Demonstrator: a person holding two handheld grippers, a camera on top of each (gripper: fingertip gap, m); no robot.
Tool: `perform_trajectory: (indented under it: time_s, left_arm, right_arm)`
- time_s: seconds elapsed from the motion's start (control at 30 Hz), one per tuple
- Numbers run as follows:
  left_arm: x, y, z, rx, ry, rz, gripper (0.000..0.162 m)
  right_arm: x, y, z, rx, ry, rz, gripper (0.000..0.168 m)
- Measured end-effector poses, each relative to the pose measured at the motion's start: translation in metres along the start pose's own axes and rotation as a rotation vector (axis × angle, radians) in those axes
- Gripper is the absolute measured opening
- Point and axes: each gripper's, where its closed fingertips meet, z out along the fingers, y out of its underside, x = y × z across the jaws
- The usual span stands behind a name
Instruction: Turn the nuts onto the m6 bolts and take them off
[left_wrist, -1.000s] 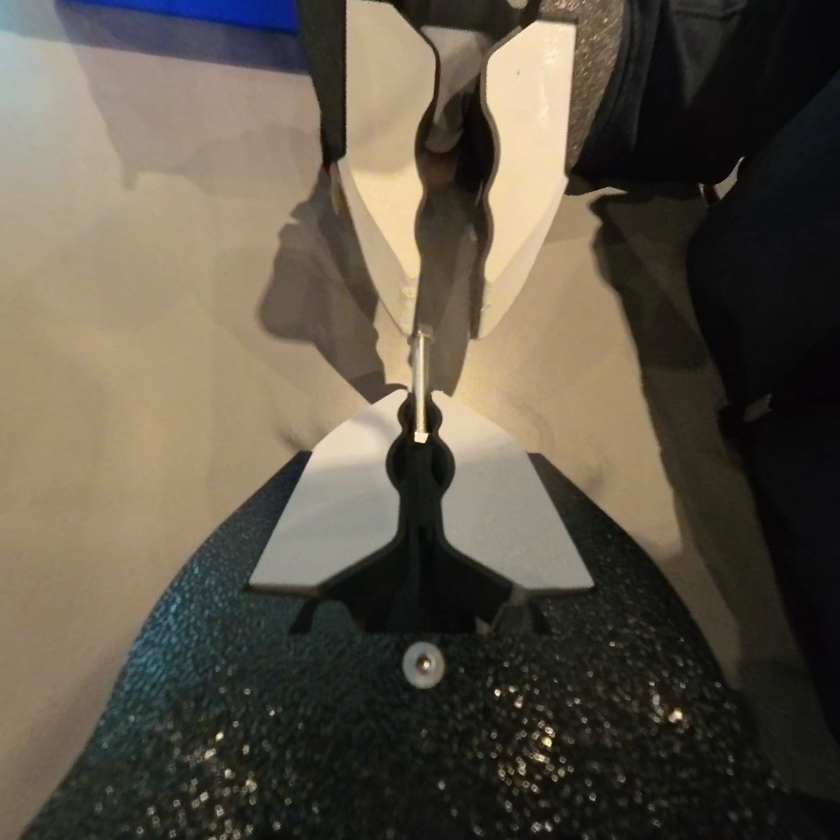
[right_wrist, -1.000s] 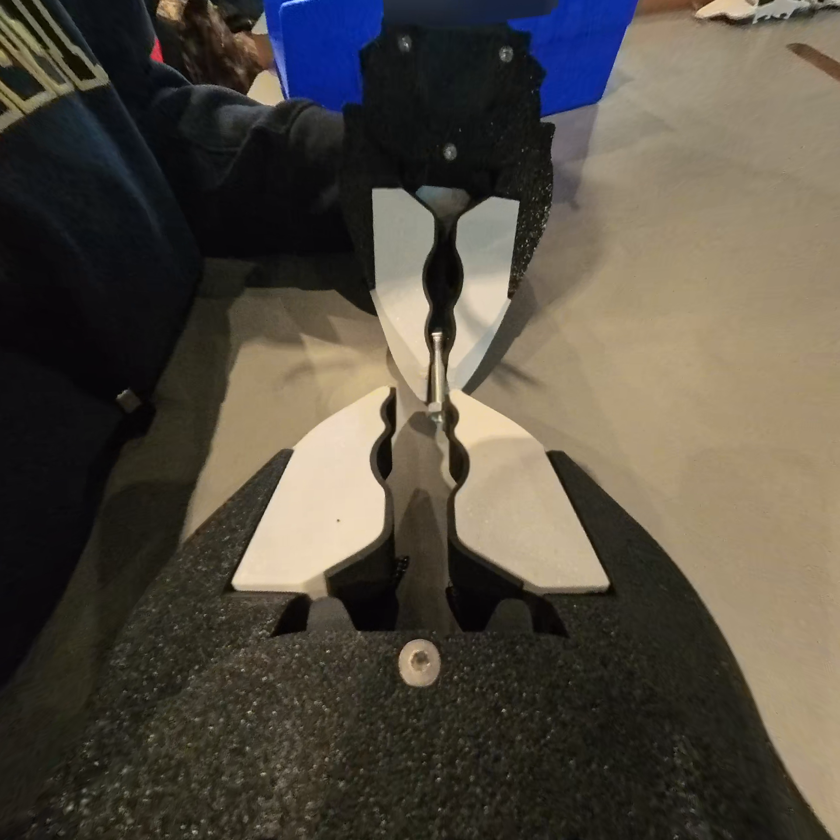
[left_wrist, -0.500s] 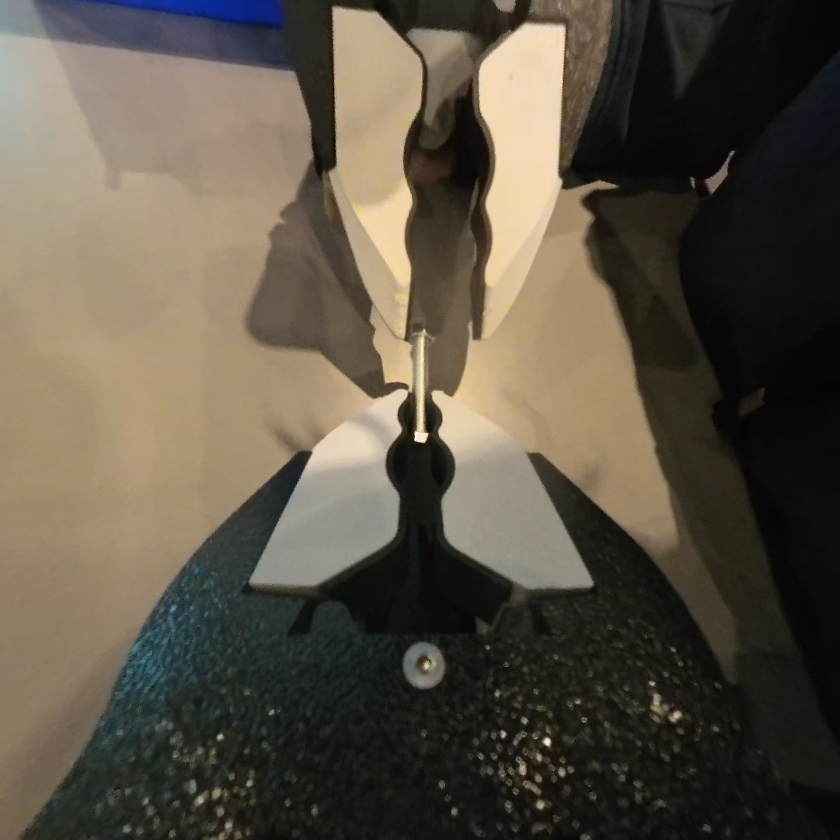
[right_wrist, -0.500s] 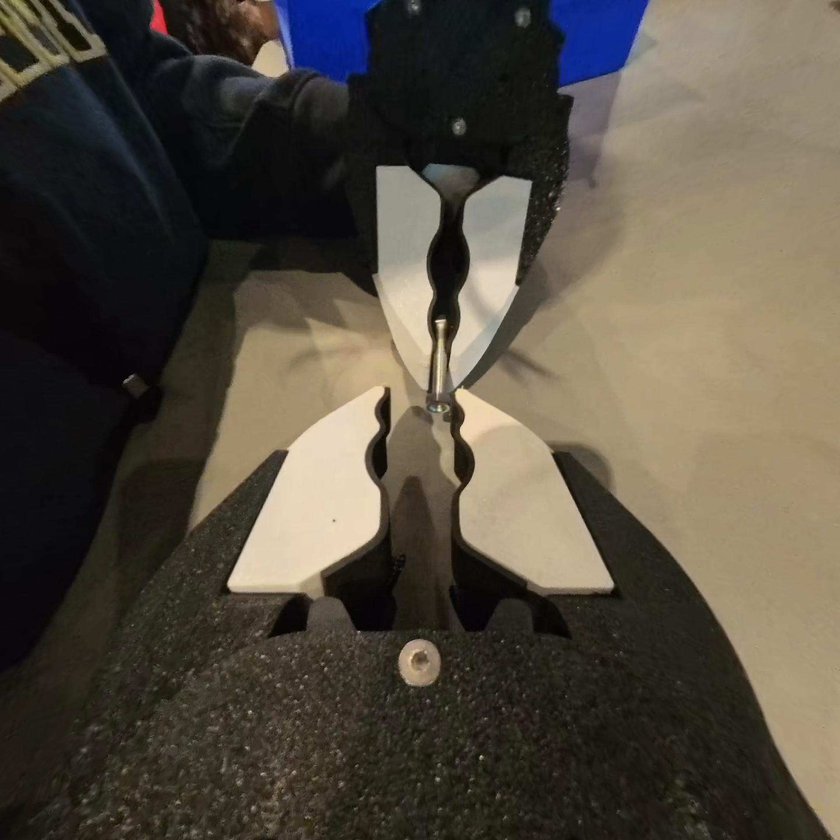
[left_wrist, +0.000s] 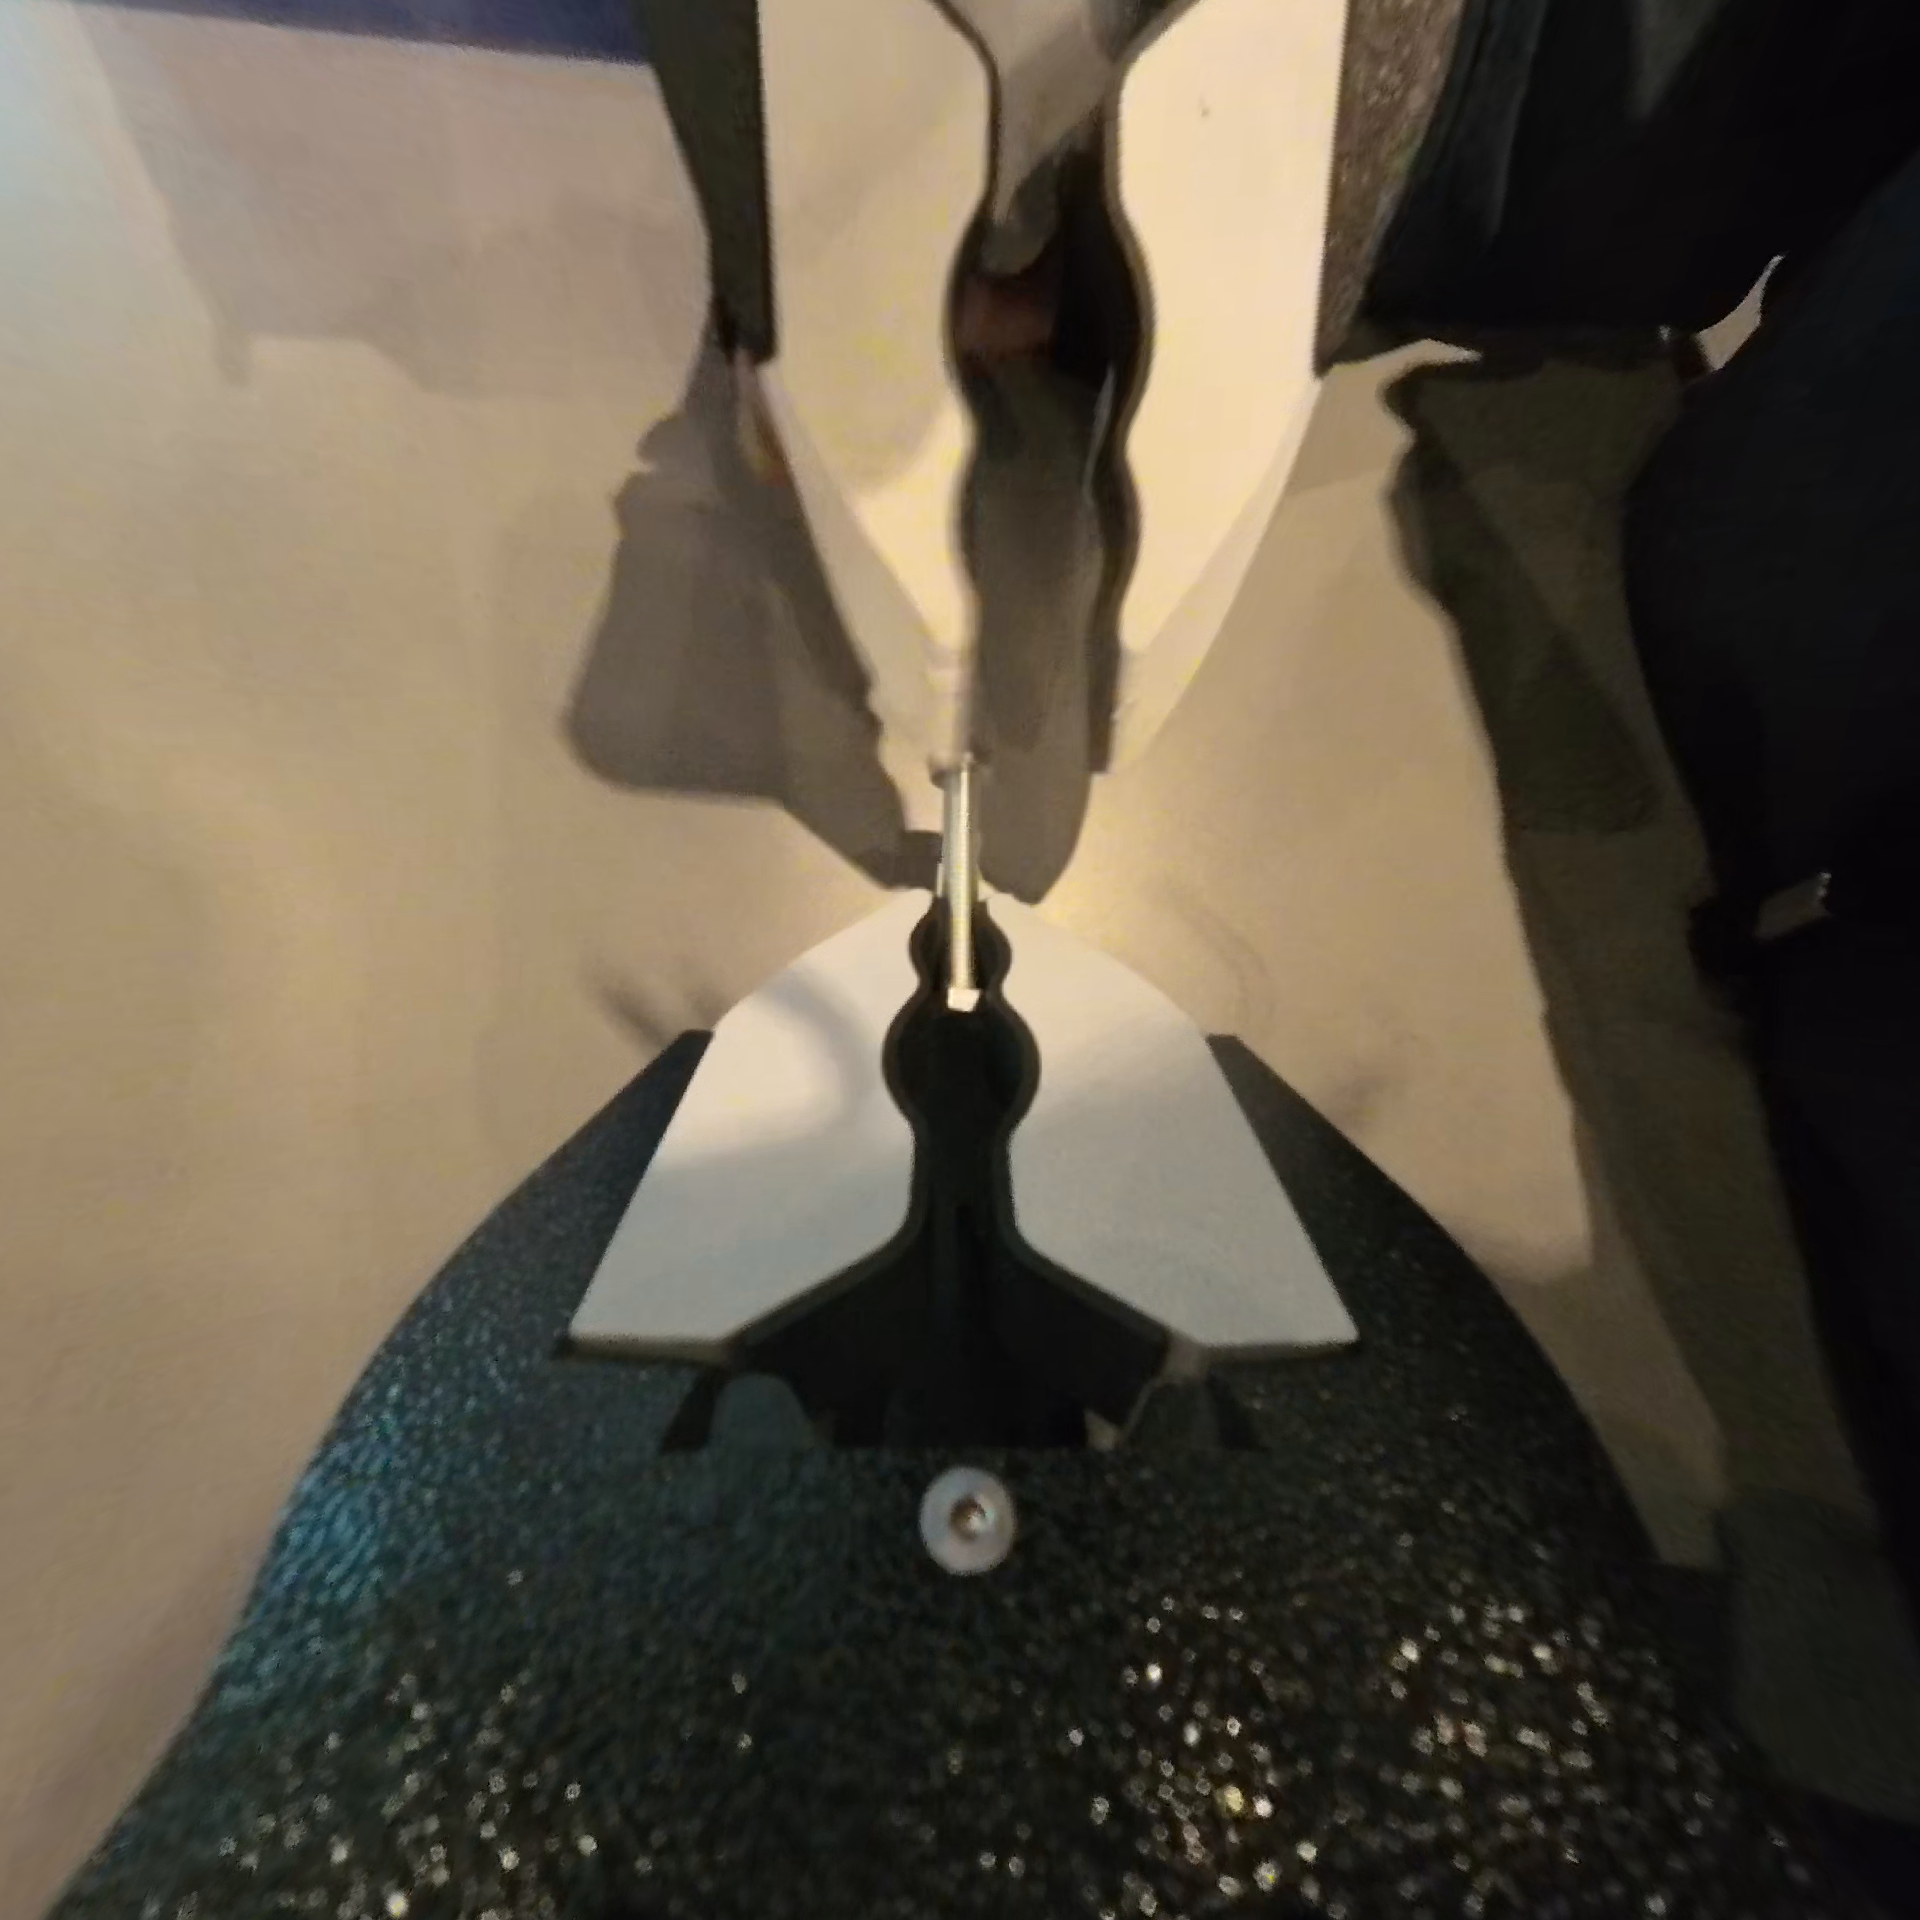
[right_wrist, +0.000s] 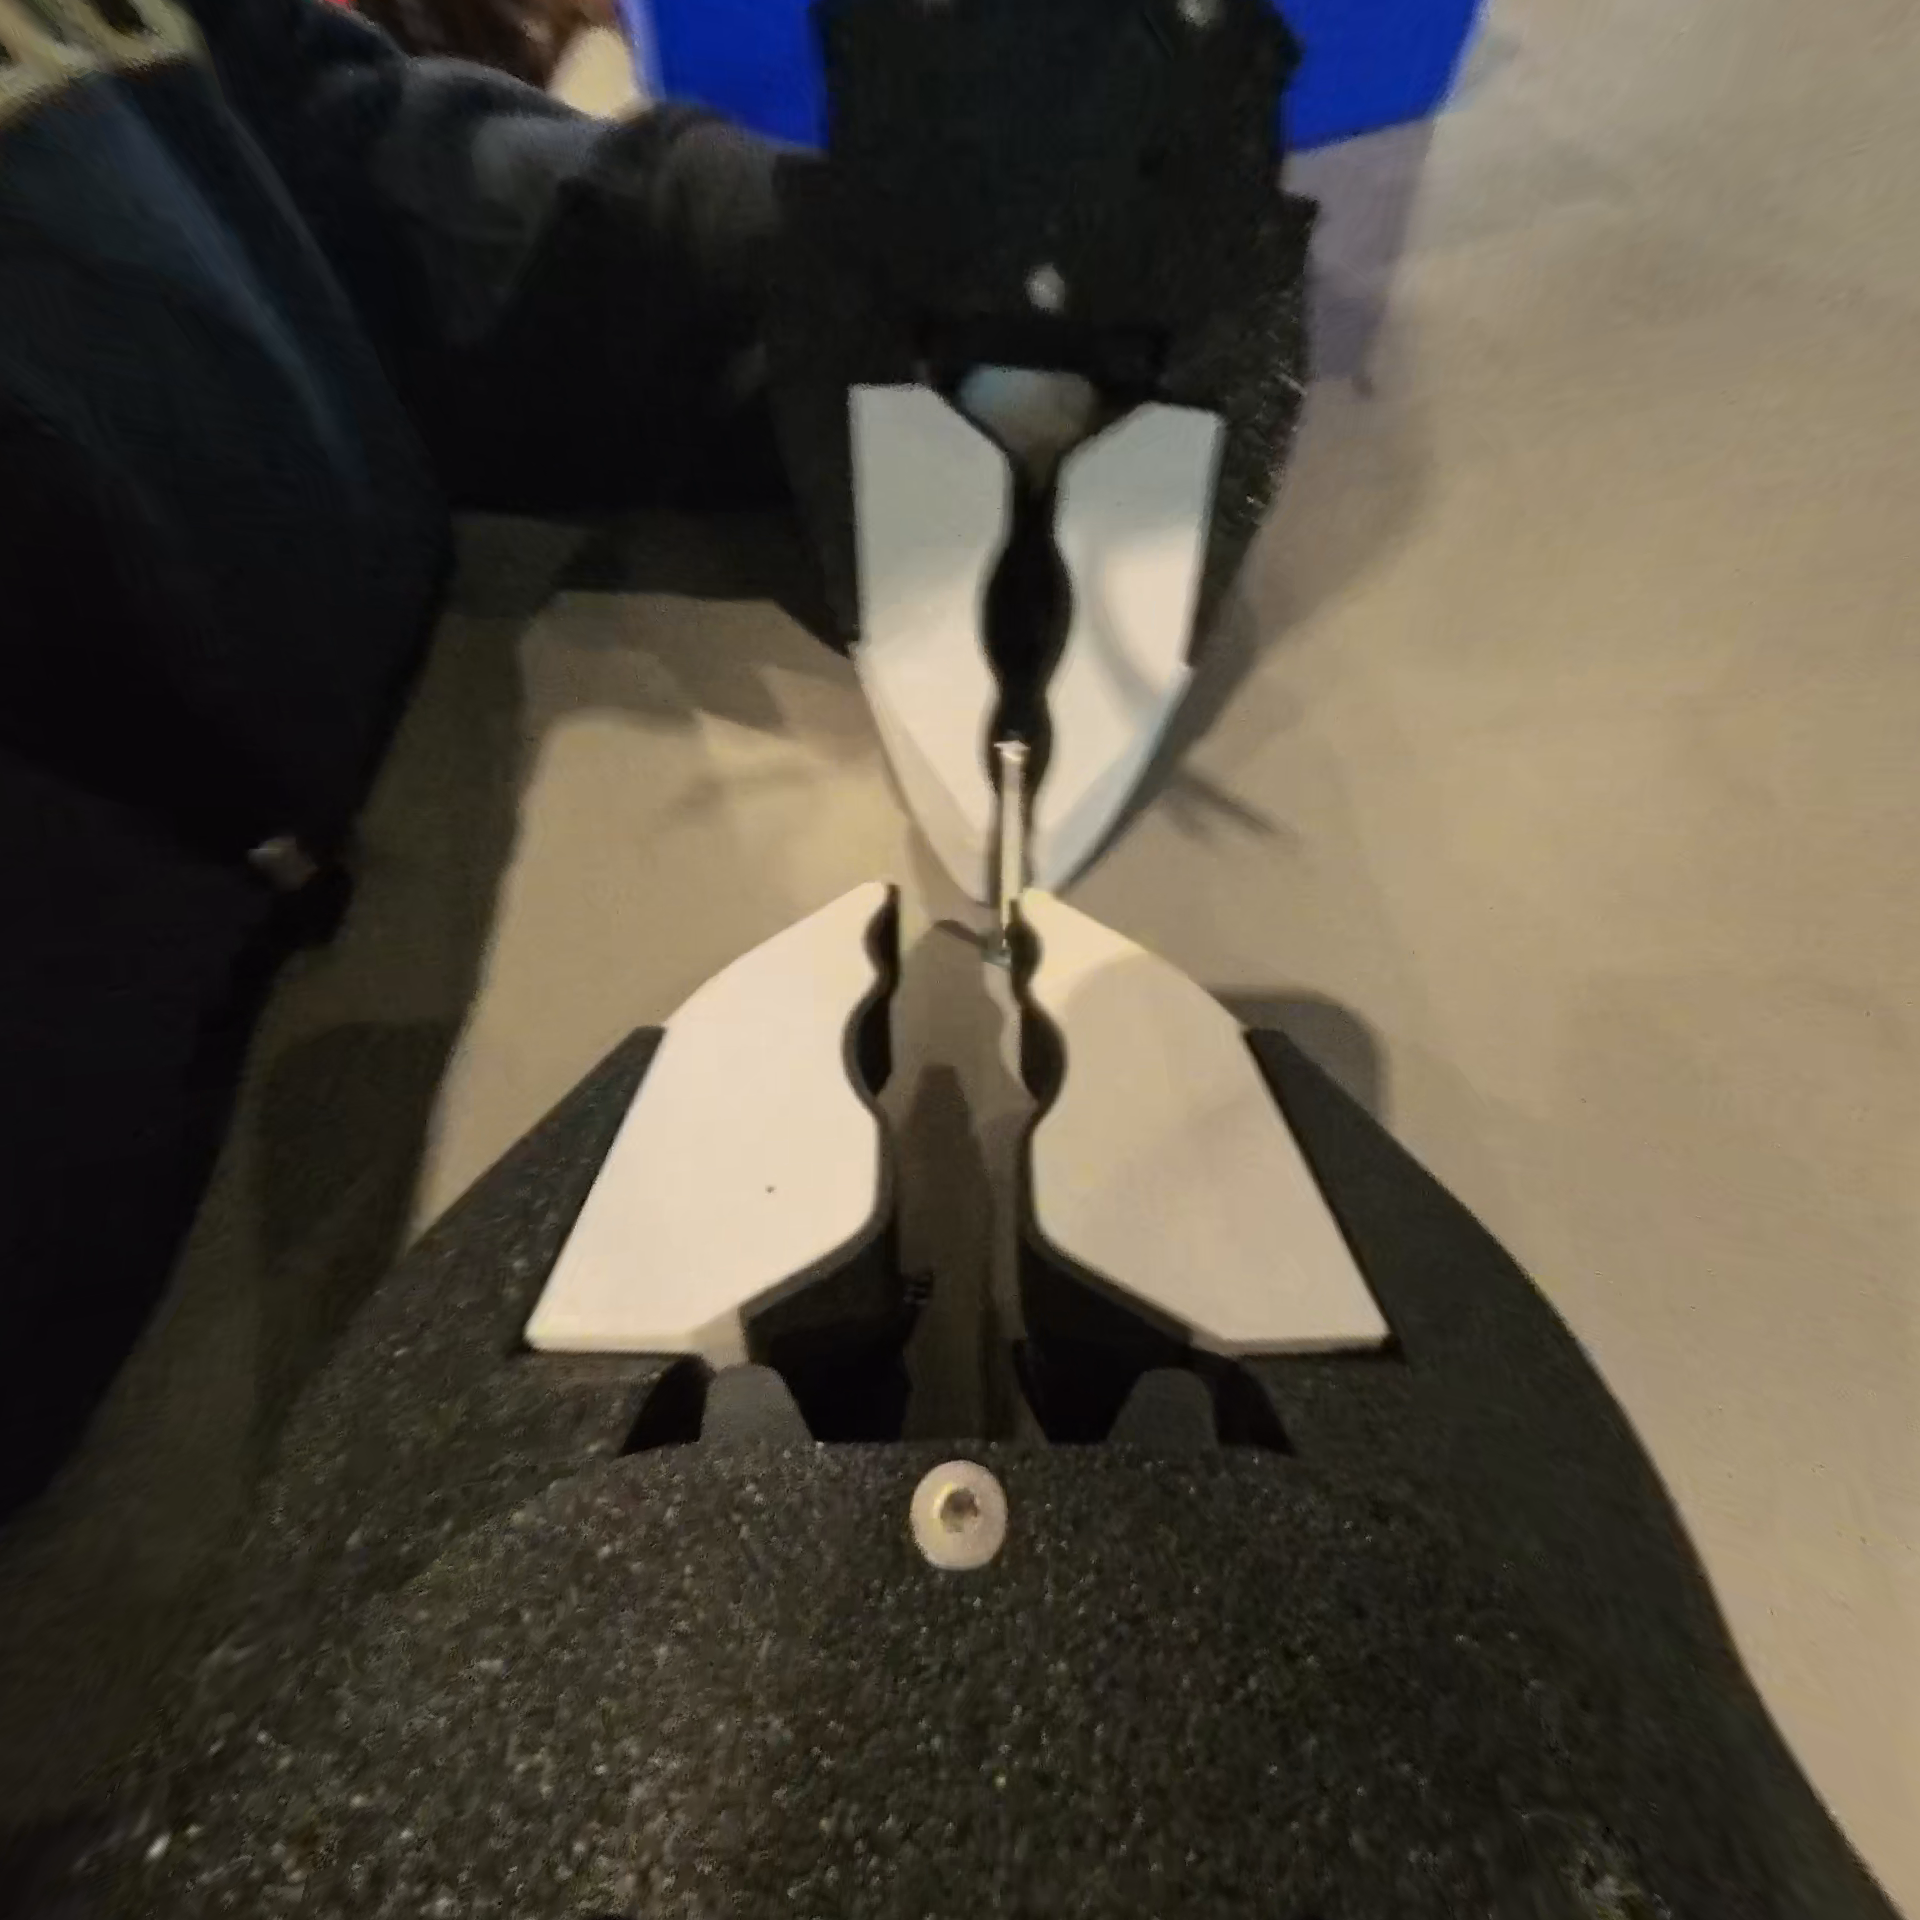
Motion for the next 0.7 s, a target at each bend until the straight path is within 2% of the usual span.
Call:
perform_trajectory:
  time_s: [0.03,0.07,0.33,0.4,0.43,0.47,0.6,0.7]
  left_arm:
    - [-0.001,0.000,0.000,0.001,-0.007,0.000,0.004]
    - [-0.001,0.000,0.000,0.001,-0.005,-0.002,0.004]
    - [-0.001,0.000,0.000,0.001,-0.004,-0.003,0.004]
    - [-0.001,0.000,0.000,0.001,-0.004,-0.003,0.004]
    - [-0.001,0.000,0.000,0.001,-0.004,-0.003,0.004]
    - [-0.001,0.000,0.000,0.001,-0.003,-0.004,0.004]
    - [-0.001,0.000,0.000,0.001,-0.001,-0.006,0.004]
    - [-0.001,0.000,0.000,0.001,-0.001,-0.007,0.004]
  right_arm:
    - [-0.014,-0.004,-0.002,0.030,-0.097,-0.004,0.001]
    - [-0.018,-0.006,-0.004,0.045,-0.133,0.020,0.000]
    - [0.005,-0.001,-0.001,0.010,0.023,0.019,0.032]
    - [-0.001,0.002,0.001,-0.012,-0.013,0.018,0.029]
    - [-0.008,0.000,-0.001,0.005,-0.064,0.015,0.012]
    - [-0.017,-0.001,-0.003,0.016,-0.131,0.016,0.003]
    - [-0.003,-0.002,-0.002,0.021,-0.031,0.006,0.018]
    - [0.000,-0.002,-0.002,0.021,0.001,-0.009,0.021]
